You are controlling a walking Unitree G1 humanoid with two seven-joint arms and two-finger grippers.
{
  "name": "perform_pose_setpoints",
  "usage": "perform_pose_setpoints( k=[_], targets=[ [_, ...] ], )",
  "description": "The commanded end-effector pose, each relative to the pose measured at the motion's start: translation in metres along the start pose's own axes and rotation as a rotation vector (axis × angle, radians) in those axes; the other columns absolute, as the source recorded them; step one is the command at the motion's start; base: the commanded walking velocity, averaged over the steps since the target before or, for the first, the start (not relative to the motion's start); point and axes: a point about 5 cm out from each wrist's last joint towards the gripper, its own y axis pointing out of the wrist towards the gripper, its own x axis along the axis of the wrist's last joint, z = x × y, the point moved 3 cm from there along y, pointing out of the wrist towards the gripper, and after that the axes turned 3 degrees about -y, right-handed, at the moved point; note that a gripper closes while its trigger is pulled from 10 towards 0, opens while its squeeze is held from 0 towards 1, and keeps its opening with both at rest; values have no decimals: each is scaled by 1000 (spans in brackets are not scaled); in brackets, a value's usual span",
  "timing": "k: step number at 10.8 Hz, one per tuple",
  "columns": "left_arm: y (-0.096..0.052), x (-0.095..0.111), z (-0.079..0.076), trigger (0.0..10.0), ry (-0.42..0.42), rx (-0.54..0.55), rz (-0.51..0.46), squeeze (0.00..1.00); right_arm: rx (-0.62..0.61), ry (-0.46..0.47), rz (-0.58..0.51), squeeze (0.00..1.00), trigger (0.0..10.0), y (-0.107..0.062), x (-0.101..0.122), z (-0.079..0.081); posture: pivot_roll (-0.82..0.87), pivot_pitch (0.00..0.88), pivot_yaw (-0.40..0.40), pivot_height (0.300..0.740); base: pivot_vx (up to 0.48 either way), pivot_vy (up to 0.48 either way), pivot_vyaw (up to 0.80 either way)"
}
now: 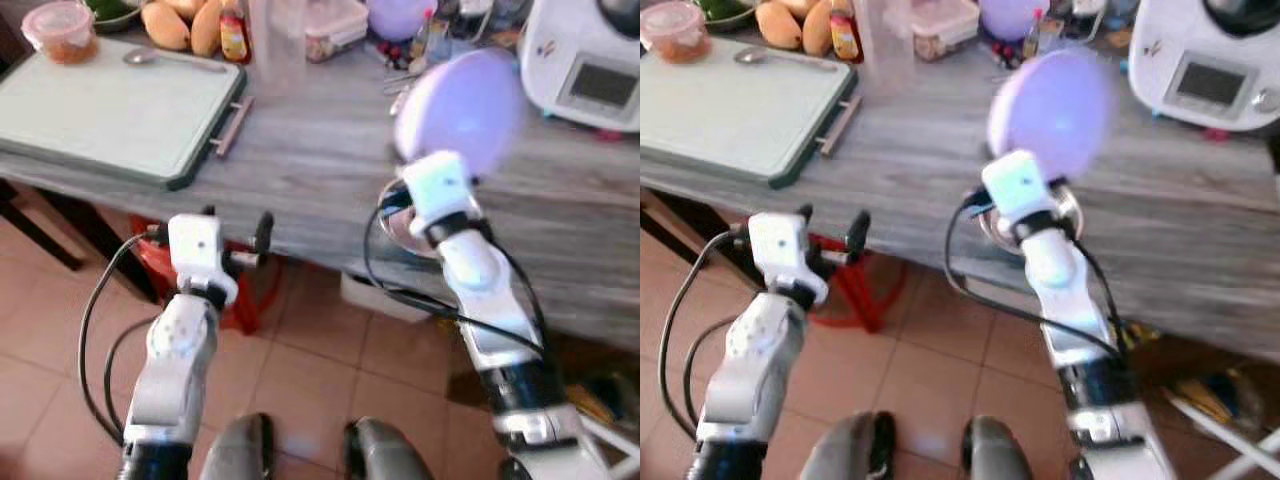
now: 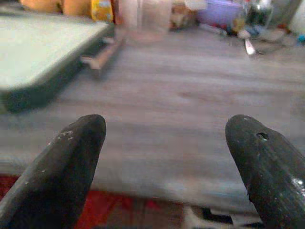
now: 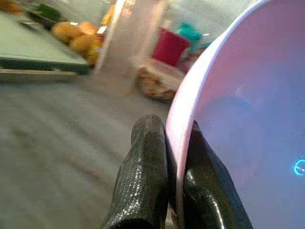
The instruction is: Setting the table
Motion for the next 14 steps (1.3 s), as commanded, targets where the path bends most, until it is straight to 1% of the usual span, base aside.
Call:
perform_pose_setpoints(
  k=[1,2,3,4,5,7,8,11,13,14],
  targets=[
    [-5,0,-2,10000,11,1,-3,0,65,2,-1,0,10000,5,0,4,-41,192,-30,740,0,0,0],
    [-10,-1,0,10000,16,7,3,0,124,22,18,0,10000,14,-2,7,-34,200,-32,740,0,0,0],
    [-13,-1,0,10000,20,12,6,0,201,15,29,0,10000,20,-4,11,-27,208,-36,740,0,0,0],
    [-15,-1,1,10000,19,18,4,0,271,9,25,0,10000,30,-3,13,-17,213,-40,740,0,0,0],
    [-16,0,1,10000,19,23,3,0,298,4,22,0,10000,36,-3,13,-8,218,-42,740,0,0,0],
    [-20,0,0,10000,20,25,10,0,393,-34,51,0,10000,42,-7,17,4,226,-42,740,0,0,0],
    [-21,0,0,10000,24,24,14,0,433,-70,65,0,10000,44,-11,18,11,233,-39,740,0,0,0],
    [-26,1,3,10000,35,22,30,0,478,-132,110,0,10000,48,-22,19,30,254,-30,740,0,0,0],
    [-25,1,0,10000,30,11,41,0,475,-138,125,0,10000,48,-28,20,39,260,-27,740,0,0,0],
    [-25,2,-1,10000,29,4,42,0,481,-152,122,663,10000,48,-31,21,40,261,-26,740,0,0,0]
  ],
)
